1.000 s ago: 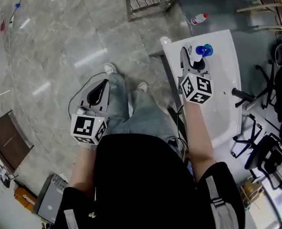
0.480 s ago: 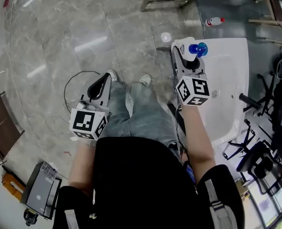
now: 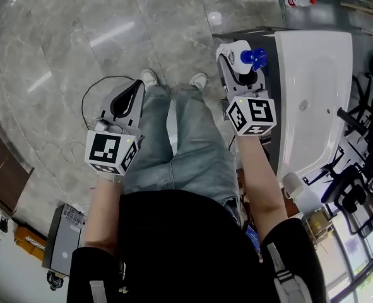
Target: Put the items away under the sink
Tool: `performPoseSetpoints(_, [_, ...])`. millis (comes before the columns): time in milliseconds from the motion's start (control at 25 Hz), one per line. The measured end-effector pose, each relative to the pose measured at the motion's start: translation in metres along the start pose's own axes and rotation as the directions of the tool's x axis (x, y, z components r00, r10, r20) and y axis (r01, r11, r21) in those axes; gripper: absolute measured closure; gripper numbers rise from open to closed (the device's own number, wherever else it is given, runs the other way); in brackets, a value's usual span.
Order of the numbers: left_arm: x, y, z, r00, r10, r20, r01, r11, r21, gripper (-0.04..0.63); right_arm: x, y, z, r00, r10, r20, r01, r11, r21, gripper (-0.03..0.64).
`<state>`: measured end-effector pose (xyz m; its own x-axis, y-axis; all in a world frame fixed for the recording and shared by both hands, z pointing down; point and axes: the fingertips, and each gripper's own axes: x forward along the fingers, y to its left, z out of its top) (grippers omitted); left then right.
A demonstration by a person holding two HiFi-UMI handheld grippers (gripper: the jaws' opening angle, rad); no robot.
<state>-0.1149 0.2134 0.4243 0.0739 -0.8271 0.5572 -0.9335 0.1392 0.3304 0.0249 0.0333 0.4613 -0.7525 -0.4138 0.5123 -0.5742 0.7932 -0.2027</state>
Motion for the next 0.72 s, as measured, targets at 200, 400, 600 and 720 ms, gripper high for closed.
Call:
performPoseSetpoints(200, [0.033,0.013,-0.029,0.996,-0.078,-0.041,0.079,0.997,0.02,0.572,0.017,0.001,-0.049,0.999,-0.021,-0.036,0.022,1.0,0.01,0.407])
performPoseSetpoints(400, [0.064,0.03,-0.048,0.989,-0.136,-0.065,0.137,0.99,0.021,0.572,0.042,-0.001,-0.086,0.997,-0.047,-0.068,0.048,0.999,0.015,0.407])
performPoseSetpoints(600, [0.093,0.04,-0.076,0.981,-0.175,-0.085,0.176,0.984,0.002,0.572,0.056,-0.014,-0.125,0.996,-0.058,-0.071,0.061,0.998,0.034,0.408])
performPoseSetpoints(720, [0.107,0.04,-0.096,0.974,-0.198,-0.111,0.199,0.98,-0.002,0.572,0.06,-0.03,-0.151,0.995,-0.083,-0.061,0.087,0.994,0.069,0.408])
